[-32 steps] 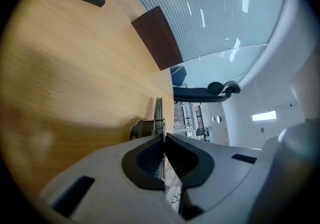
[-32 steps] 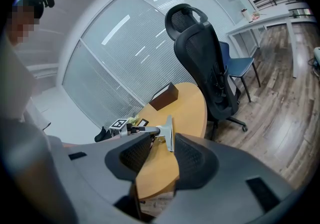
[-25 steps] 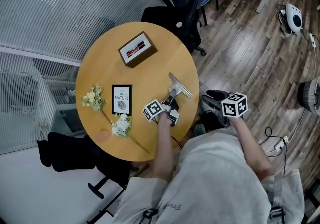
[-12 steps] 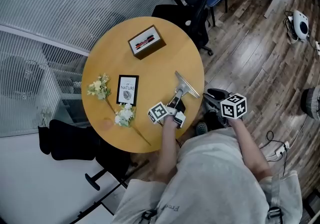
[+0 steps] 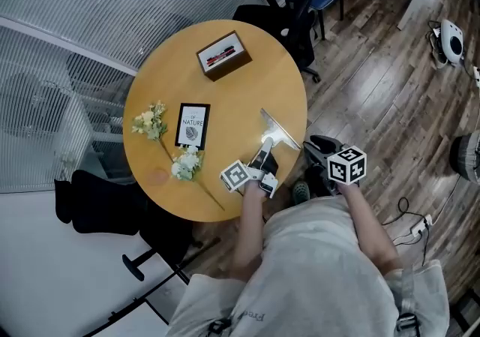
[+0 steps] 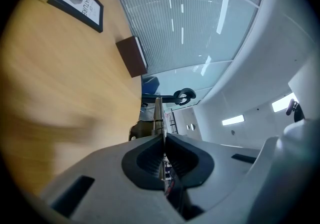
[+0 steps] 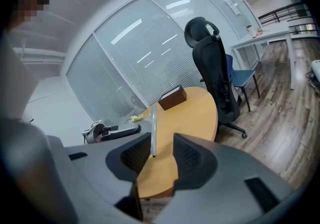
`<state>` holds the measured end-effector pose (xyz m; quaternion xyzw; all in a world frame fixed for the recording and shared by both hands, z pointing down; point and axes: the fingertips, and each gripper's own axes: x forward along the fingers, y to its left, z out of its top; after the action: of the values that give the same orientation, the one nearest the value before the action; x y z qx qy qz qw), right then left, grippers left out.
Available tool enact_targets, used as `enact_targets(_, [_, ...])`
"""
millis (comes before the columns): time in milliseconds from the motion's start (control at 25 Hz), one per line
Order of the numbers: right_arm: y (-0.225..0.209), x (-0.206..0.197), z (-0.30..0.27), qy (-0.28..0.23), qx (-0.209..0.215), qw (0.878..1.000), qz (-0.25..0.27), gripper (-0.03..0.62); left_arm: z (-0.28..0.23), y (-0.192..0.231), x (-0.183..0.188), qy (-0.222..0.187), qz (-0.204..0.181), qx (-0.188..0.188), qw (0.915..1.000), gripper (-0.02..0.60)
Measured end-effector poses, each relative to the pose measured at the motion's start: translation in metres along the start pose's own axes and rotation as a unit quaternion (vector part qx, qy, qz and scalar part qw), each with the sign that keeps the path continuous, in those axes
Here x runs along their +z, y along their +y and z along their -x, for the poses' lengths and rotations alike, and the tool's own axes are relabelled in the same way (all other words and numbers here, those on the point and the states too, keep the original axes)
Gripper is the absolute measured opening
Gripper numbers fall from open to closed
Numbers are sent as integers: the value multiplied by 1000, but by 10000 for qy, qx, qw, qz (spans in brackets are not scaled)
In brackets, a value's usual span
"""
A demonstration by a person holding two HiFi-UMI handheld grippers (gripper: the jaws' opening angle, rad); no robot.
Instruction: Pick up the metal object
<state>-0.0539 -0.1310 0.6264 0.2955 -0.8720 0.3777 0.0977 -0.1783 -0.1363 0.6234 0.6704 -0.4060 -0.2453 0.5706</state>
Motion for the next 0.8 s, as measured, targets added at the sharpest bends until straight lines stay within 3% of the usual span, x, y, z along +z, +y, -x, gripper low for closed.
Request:
enact_targets(240, [13,-9,9,-134,-99,9998,65,132,23,-10,-7,-202,232,-238,9992,11])
enact_targets(360, [19,-16,14,-181,-118,9997,102,129,34,-7,-14,-183,176,-139,9996,11])
enact_targets(680, [31,-47,30,-254,-279,9993,48,123,61,-22,-33,-209,148,-412,9988,11])
enact_targets(800, [35,-56,33,-244,-267,9993,100,123,71,-17,-37,-173,62,-344,9992,11])
